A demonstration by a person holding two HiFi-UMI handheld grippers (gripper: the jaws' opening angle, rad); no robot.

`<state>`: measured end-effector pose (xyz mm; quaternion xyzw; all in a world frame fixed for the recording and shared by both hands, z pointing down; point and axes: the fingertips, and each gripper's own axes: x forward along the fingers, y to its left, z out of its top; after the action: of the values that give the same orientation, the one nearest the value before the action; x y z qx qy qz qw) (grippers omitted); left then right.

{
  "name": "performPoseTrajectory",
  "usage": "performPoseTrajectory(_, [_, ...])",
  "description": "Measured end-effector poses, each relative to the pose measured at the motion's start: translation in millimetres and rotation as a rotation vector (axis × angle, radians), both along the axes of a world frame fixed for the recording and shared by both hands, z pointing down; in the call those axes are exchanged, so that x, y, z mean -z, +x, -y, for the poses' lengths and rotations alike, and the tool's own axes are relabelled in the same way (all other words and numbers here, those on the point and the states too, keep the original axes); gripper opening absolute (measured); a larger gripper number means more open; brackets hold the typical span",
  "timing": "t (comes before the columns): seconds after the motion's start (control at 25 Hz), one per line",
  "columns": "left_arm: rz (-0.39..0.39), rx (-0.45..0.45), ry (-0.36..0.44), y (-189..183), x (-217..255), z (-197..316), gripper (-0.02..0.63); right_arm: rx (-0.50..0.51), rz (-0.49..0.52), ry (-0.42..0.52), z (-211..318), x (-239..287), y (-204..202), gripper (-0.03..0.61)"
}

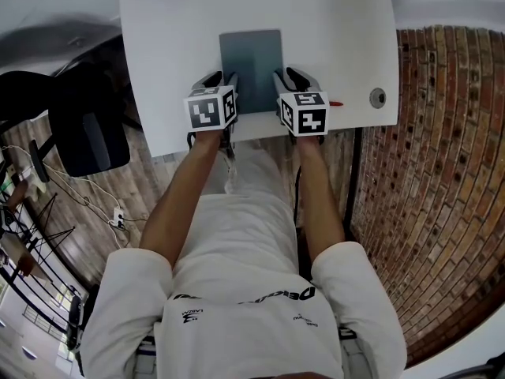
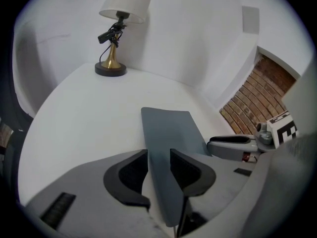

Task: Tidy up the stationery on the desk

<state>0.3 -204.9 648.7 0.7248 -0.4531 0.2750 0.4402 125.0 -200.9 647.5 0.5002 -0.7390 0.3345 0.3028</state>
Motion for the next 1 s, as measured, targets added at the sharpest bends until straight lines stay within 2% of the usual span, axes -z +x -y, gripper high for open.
performPoseTrajectory(0.2, [0.029,-0.033,0.091,-5.1,21.3,-1.4,0.101,0.03,-0.001,0.052,-13.9,26.0,15.2,0.132])
performPoseTrajectory(0.4, [-0.01,-0.039,0.177,-7.6,51.3,-6.1,0.032,0.099,-0.005,0.054,-38.9,41.9,39.1,0.132])
performPoseTrajectory(0.48, [-0.01,-0.045,0.202,-9.9,61.7,-10.4,0.001,0.181,-0.059,0.054,-48.9,40.6,46.5,0.132])
performPoseTrajectory(0.64, [-0.025,-0.069,0.243,-5.6,81.6,-21.2,-0.002,0.386,-0.227,0.04,-70.0,35.1,63.3,0.132])
performPoseTrajectory(0.84, [-0.047,-0.125,0.302,-1.5,103.9,-34.7,-0.002,0.699,-0.482,0.026,-91.4,22.7,76.8,0.132])
performPoseTrajectory(1.0, [-0.057,-0.165,0.326,-0.1,113.3,-46.2,-0.002,0.894,-0.588,-0.004,-104.4,6.7,83.4,0.118])
